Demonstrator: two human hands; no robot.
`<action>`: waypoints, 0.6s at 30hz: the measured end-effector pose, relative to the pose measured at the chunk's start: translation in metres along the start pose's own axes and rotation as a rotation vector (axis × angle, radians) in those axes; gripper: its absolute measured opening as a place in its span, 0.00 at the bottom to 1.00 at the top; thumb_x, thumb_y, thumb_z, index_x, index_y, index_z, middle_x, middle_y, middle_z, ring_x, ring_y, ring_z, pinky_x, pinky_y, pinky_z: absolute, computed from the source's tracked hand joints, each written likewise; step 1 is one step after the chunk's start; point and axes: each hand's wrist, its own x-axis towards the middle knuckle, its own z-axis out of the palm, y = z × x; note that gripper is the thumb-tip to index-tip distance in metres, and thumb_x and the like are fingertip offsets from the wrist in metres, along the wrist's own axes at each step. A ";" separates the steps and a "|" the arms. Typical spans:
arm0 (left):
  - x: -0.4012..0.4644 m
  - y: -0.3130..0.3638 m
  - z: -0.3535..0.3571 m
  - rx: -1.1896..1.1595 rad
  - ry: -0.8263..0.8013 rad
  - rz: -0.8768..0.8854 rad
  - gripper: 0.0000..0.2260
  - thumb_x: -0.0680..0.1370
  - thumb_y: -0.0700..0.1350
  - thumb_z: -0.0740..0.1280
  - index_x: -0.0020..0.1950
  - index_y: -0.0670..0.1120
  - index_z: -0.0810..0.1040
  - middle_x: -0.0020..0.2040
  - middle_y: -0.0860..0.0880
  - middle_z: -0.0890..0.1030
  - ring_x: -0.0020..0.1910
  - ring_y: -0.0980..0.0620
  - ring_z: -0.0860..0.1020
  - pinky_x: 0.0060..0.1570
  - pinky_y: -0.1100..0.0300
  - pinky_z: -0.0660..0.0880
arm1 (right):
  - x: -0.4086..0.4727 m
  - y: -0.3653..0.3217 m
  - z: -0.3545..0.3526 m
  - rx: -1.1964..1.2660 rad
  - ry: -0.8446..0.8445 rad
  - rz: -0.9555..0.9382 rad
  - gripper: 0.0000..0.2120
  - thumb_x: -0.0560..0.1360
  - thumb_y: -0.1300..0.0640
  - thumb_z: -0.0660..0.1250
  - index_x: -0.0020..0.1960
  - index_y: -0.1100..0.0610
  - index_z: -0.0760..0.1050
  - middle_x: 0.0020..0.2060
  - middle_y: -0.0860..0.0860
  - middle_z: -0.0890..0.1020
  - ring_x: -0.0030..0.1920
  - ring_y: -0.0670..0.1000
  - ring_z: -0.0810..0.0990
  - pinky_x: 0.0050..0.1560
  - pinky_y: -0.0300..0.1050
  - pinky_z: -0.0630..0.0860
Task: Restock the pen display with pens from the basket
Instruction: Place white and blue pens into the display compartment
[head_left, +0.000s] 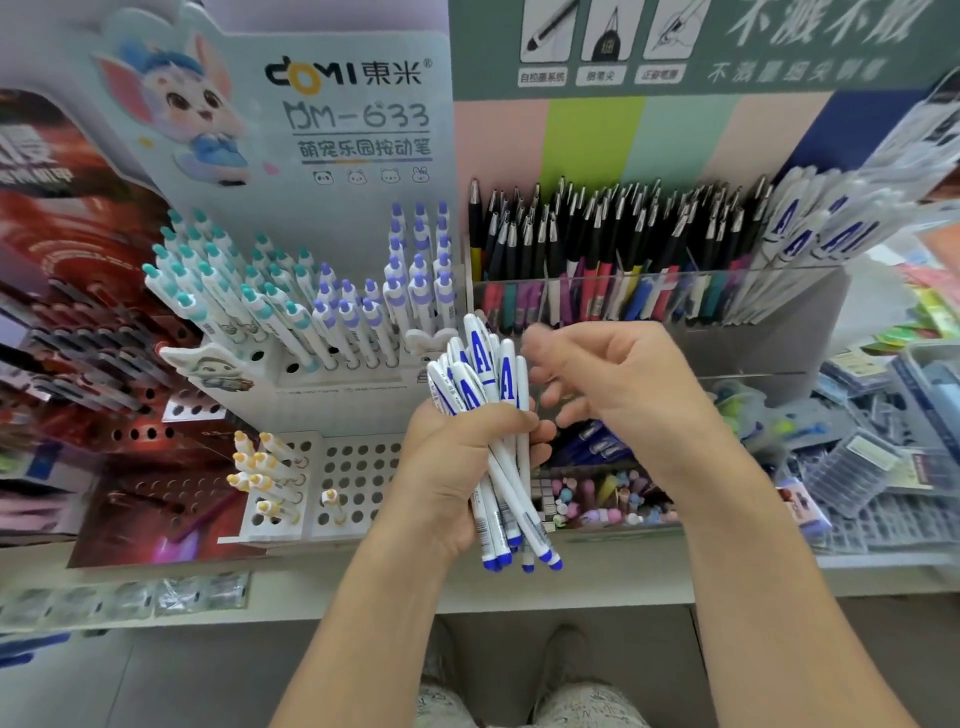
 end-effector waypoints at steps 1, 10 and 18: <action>0.000 0.000 0.000 0.008 -0.005 0.004 0.09 0.74 0.27 0.67 0.51 0.37 0.80 0.36 0.41 0.84 0.35 0.46 0.84 0.34 0.57 0.81 | -0.001 0.001 0.002 -0.024 -0.025 0.003 0.07 0.75 0.51 0.73 0.46 0.54 0.86 0.37 0.51 0.87 0.34 0.46 0.80 0.35 0.39 0.78; 0.000 0.004 -0.006 -0.038 -0.030 0.004 0.09 0.73 0.29 0.69 0.51 0.37 0.82 0.39 0.40 0.85 0.36 0.47 0.85 0.34 0.58 0.81 | 0.003 0.004 0.012 0.113 -0.054 0.092 0.05 0.79 0.60 0.69 0.49 0.61 0.84 0.41 0.56 0.87 0.34 0.47 0.79 0.34 0.39 0.77; 0.005 0.006 -0.014 -0.177 0.086 0.003 0.04 0.75 0.32 0.68 0.45 0.39 0.79 0.34 0.43 0.83 0.34 0.48 0.84 0.35 0.55 0.82 | 0.010 -0.007 0.020 0.199 0.160 -0.053 0.07 0.81 0.62 0.64 0.47 0.61 0.80 0.31 0.51 0.80 0.29 0.46 0.76 0.29 0.37 0.75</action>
